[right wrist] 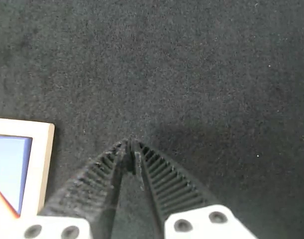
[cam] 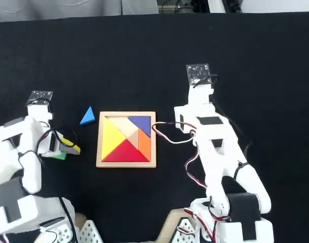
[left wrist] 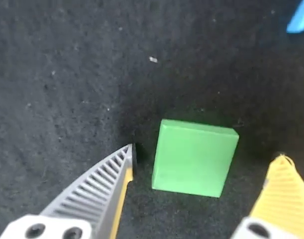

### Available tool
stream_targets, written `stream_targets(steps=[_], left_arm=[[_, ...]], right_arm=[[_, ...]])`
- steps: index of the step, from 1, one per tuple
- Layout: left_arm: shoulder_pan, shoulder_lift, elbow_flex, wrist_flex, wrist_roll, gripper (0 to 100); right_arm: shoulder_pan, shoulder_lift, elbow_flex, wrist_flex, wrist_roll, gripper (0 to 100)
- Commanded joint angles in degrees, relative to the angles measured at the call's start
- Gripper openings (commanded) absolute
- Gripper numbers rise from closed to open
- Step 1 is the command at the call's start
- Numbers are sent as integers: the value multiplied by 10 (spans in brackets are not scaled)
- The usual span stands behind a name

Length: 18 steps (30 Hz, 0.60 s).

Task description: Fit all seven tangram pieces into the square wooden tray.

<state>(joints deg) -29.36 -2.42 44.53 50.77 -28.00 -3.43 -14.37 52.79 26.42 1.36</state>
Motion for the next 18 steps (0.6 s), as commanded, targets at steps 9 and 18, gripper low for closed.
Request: stream_targets(steps=[9, 18], left_arm=[[-1, 25, -50, 15, -7, 222], [27, -2, -108, 135, 10, 195]], right_arm=[[8, -28, -4, -12, 5, 12], [10, -28, 0, -30, 5, 12]])
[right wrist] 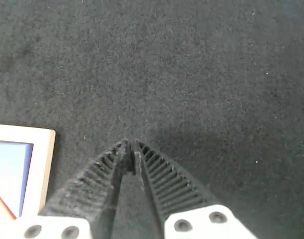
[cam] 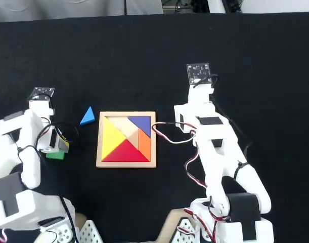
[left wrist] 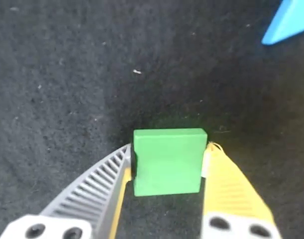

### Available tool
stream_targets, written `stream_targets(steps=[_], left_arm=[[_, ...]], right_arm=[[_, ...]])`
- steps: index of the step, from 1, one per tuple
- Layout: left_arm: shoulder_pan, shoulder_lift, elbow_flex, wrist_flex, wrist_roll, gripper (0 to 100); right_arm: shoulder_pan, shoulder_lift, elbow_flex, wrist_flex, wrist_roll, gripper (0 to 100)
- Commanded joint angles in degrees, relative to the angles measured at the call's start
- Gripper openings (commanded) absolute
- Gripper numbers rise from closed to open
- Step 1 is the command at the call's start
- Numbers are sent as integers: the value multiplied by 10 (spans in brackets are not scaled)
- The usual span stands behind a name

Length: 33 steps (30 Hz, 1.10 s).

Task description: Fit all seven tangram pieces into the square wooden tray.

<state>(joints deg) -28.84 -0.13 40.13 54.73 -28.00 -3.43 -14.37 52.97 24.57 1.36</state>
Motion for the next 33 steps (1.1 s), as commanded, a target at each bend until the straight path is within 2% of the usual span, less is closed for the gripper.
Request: stream_targets(steps=[1, 4, 8, 12, 15, 19, 21, 26, 33], left_arm=[[34, -39, -80, 127, 20, 195], [87, -100, -117, 201, 40, 195], [210, -188, -127, 234, 44, 195], [344, -222, -127, 201, 106, 195], [406, -202, -129, 150, 114, 195], [419, -119, -139, 59, 114, 195], [417, -62, -161, 41, 113, 195], [425, 48, -245, 47, 115, 195], [424, 91, -297, 77, 114, 195]], right_arm=[[10, -28, -2, -11, 5, 12], [11, -28, -1, -11, 5, 12], [19, -28, -1, -13, 5, 12], [33, -28, -2, -13, 5, 12], [33, -28, -2, -13, 5, 12], [33, -28, -2, -14, 5, 12], [33, -28, -3, -14, 5, 12], [33, -28, -5, -14, 6, 12], [33, -28, -6, -14, 6, 12]])
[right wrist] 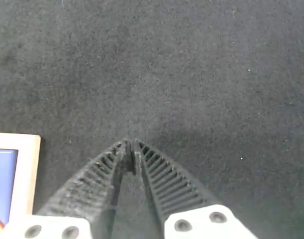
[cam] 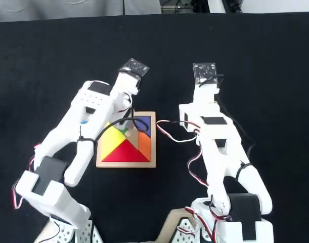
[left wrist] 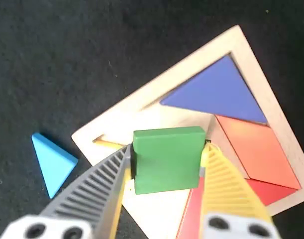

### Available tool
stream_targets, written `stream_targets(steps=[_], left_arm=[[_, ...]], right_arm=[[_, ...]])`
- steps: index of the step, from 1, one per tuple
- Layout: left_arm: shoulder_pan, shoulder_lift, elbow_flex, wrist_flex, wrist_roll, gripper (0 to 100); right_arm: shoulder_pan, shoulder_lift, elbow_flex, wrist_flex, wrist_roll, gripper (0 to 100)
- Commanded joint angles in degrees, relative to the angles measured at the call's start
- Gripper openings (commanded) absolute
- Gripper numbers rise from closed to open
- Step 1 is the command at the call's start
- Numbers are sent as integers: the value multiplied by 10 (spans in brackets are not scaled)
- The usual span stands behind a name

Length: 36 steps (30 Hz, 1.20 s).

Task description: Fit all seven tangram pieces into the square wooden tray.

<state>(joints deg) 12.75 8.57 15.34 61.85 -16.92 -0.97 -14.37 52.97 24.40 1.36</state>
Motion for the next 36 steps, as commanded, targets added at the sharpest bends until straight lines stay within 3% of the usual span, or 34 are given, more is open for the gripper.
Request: stream_targets(steps=[1, 14, 20, 27, 36], left_arm=[[9, 6, -50, 6, 4, 195], [10, 55, -53, 10, -52, 205], [10, 59, -70, 6, -49, 318], [14, 55, -72, 10, -52, 322], [-79, 55, -85, 6, -94, 322]], right_arm=[[9, -28, -6, -12, 6, 12], [9, -28, -6, -12, 6, 12], [9, -28, -6, -12, 6, 12], [9, -28, -6, -12, 6, 12], [9, -28, -7, -13, 6, 12]])
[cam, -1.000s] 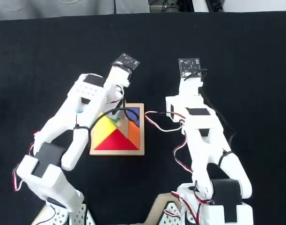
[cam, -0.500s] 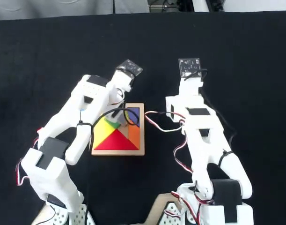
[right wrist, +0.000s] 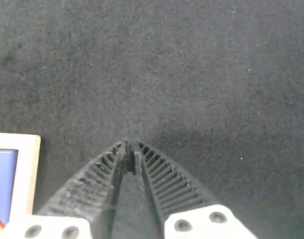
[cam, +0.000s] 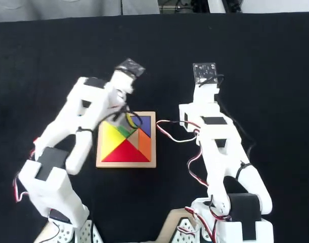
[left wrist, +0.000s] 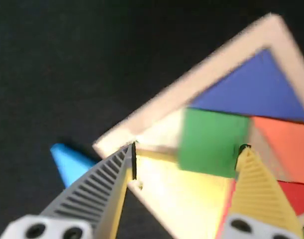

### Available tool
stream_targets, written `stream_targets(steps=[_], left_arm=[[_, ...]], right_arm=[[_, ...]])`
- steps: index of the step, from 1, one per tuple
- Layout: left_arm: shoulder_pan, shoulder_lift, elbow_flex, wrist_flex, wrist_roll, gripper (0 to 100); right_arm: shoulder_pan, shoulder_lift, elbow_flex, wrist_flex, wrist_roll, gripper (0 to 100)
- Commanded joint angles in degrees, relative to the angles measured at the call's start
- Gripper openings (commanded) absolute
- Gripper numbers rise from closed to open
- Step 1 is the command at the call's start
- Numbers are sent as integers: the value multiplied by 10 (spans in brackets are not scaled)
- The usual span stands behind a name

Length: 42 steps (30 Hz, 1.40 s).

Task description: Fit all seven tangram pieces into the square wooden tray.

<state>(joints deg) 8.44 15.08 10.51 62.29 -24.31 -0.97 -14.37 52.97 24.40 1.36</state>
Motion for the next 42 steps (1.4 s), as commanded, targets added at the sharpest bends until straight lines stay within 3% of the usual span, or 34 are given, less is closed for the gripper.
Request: stream_targets(steps=[1, 11, 17, 23, 30, 34, 42], left_arm=[[-41, -11, -36, 1, -22, 322], [-45, -4, -39, 0, -47, 322], [2, 29, -19, -25, -45, 322], [3, -7, -33, -6, -25, 322], [-100, -123, -31, -4, -24, 322], [-171, -111, -26, -40, -24, 323], [-187, -4, -30, -25, -18, 322]], right_arm=[[9, -28, -7, -13, 6, 12], [9, -28, -4, -24, 6, 12], [9, -28, -3, -24, 6, 12], [9, -28, -2, -24, 6, 12], [10, -28, -2, -24, 6, 12], [10, -28, -3, -24, 6, 12], [10, -28, -3, -24, 6, 12]])
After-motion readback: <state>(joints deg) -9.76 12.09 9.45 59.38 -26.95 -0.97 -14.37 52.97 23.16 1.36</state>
